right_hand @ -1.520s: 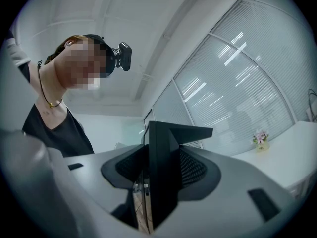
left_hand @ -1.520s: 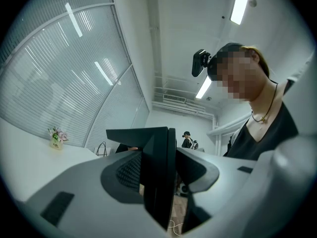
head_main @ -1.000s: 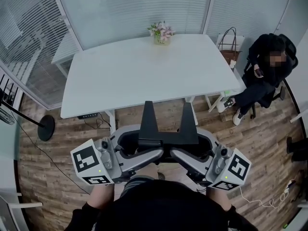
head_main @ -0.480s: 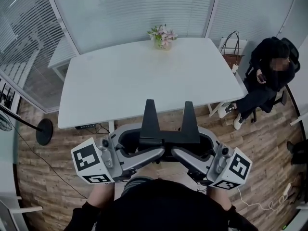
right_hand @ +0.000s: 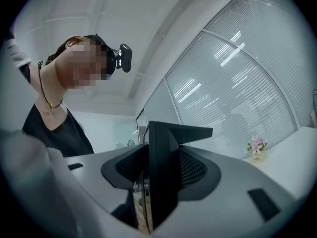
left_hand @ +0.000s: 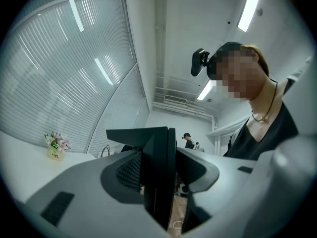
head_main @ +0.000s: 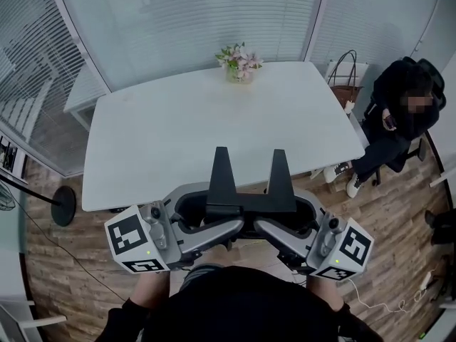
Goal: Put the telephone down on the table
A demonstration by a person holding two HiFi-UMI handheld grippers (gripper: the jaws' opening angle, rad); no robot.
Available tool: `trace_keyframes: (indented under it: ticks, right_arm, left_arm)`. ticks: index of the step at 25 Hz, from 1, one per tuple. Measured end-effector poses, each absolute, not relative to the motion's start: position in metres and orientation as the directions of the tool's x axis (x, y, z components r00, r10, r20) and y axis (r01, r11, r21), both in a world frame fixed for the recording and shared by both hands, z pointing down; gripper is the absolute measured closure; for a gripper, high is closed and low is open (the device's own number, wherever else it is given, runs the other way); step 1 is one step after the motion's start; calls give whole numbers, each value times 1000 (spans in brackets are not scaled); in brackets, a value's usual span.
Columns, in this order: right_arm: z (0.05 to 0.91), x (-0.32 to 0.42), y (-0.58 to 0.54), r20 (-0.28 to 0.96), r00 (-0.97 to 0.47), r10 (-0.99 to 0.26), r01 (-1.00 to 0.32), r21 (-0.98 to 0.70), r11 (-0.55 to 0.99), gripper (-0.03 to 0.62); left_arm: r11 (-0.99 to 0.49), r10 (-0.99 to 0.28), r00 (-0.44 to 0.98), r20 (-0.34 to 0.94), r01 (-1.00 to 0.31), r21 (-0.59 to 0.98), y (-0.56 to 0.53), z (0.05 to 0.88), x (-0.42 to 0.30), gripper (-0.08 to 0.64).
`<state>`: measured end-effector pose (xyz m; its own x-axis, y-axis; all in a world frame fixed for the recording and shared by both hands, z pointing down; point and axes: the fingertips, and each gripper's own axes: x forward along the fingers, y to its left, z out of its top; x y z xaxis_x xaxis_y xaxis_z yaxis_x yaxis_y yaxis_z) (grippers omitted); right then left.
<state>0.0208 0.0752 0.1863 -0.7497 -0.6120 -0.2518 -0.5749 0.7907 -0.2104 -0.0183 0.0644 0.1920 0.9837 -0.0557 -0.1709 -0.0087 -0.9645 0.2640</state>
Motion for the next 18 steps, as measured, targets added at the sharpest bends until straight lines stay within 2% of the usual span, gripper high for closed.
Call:
trace_keyframes:
  ticks: [18]
  right_arm:
    - [175, 31, -33, -262, -733, -628, -590, -214, 778, 382]
  left_arm:
    - [-966, -31, 987, -156, 11, 260, -44, 180, -8, 350]
